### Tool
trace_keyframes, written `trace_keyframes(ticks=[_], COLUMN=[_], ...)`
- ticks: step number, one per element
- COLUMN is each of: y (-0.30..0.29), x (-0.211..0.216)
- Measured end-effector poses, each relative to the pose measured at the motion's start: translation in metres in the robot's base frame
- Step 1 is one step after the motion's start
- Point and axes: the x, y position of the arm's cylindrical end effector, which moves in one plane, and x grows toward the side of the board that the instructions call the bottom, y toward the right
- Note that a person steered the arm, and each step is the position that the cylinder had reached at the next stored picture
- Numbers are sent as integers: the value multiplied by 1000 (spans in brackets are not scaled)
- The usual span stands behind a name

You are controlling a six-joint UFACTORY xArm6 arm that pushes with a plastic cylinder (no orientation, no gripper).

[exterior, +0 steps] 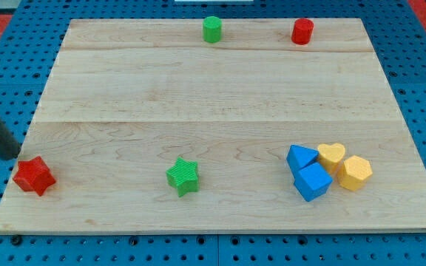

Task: Move the red star closer to the green star

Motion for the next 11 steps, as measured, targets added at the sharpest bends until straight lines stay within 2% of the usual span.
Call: trace_keyframes(ticks=[1,2,4,5,6,7,8,9,11], y=[6,20,27,95,100,52,82,100,180], x=[35,47,7,3,17,52,76,57,21])
